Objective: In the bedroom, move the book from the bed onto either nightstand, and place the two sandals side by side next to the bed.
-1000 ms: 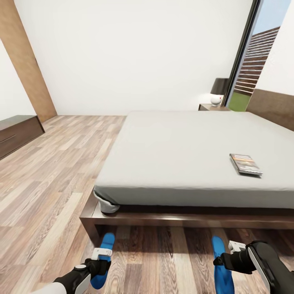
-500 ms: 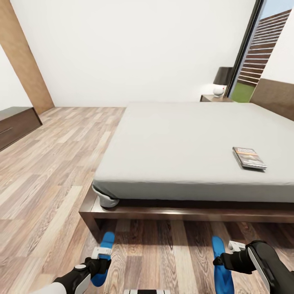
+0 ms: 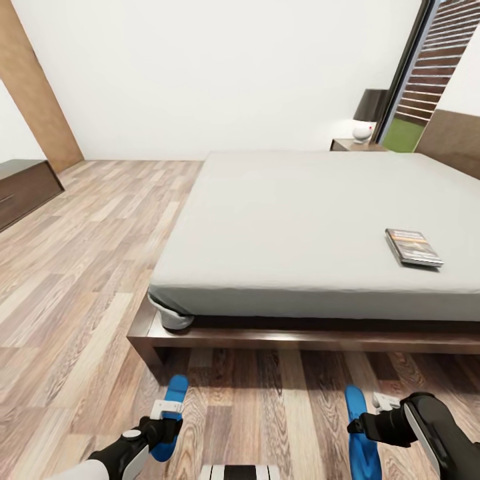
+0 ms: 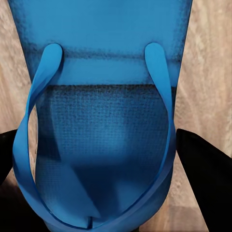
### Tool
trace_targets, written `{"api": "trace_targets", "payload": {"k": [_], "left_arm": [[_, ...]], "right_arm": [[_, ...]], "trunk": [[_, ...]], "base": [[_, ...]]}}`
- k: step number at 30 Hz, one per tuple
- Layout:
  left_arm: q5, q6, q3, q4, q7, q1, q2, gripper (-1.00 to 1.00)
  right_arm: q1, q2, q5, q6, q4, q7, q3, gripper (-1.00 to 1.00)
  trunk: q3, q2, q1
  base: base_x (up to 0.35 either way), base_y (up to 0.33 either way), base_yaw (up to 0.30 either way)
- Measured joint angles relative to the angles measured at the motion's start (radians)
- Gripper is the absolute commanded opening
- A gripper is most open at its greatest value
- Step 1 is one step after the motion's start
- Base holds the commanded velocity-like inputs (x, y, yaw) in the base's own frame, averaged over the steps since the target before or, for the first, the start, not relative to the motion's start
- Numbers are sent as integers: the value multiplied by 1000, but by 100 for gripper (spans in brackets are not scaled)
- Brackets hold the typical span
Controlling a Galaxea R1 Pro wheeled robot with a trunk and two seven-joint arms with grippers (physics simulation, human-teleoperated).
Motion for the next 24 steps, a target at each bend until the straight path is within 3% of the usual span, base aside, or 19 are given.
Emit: {"api": "trace_targets", "payload": {"k": [24], "left_arm": [[0,-89,0,-34,-1,1,1,-100]], "right_arm": [[0,3,0,0,-1,0,3,-100]], "trunk": [[-93,-6,11]], "base": [[0,0,0]]}}
